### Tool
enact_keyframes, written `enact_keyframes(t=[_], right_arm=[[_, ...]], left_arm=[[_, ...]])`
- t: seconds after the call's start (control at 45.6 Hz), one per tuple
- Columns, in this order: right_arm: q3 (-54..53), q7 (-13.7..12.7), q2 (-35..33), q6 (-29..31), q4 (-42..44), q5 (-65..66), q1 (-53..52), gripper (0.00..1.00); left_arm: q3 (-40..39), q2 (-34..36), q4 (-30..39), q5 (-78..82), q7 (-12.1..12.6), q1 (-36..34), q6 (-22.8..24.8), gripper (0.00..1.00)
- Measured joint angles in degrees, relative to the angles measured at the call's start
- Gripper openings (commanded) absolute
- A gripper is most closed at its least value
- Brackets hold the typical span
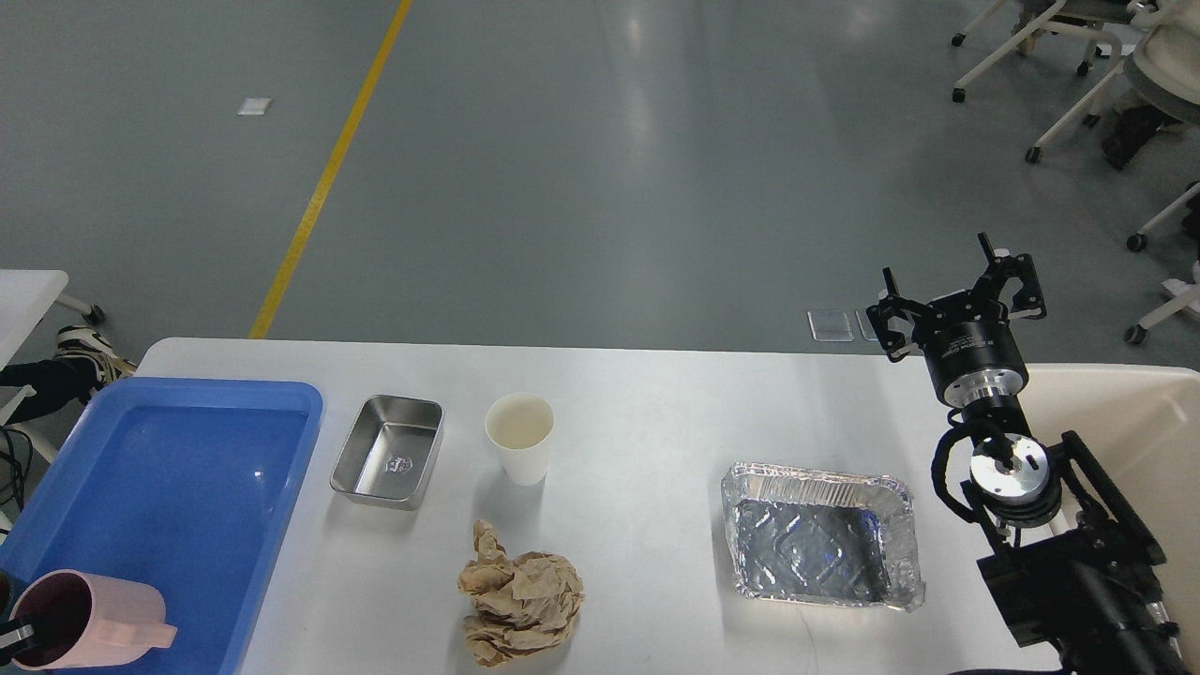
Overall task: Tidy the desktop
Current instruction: 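Lower the pink mug into the blue tray and release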
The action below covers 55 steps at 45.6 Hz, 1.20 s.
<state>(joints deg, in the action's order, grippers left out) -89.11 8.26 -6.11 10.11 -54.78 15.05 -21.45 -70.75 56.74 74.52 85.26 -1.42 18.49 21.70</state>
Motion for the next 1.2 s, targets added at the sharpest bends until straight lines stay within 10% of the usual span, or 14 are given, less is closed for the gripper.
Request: enact_keyframes(t=[0.175,1.205], right_arm=[[-0.01,0.0,0.02,0.0,-0.05,-0.01,0.0,1.0],[-0.19,0.0,0.1,-0.4,-0.32,-0.01,-0.25,1.0]], left_arm=[[0.3,-2.14,0.06,-0.35,0.5,-1.69,0.5,0.96],[-13.76,8.22,16.12,-2.65,-6.44,-5.47,3.1,0.97]])
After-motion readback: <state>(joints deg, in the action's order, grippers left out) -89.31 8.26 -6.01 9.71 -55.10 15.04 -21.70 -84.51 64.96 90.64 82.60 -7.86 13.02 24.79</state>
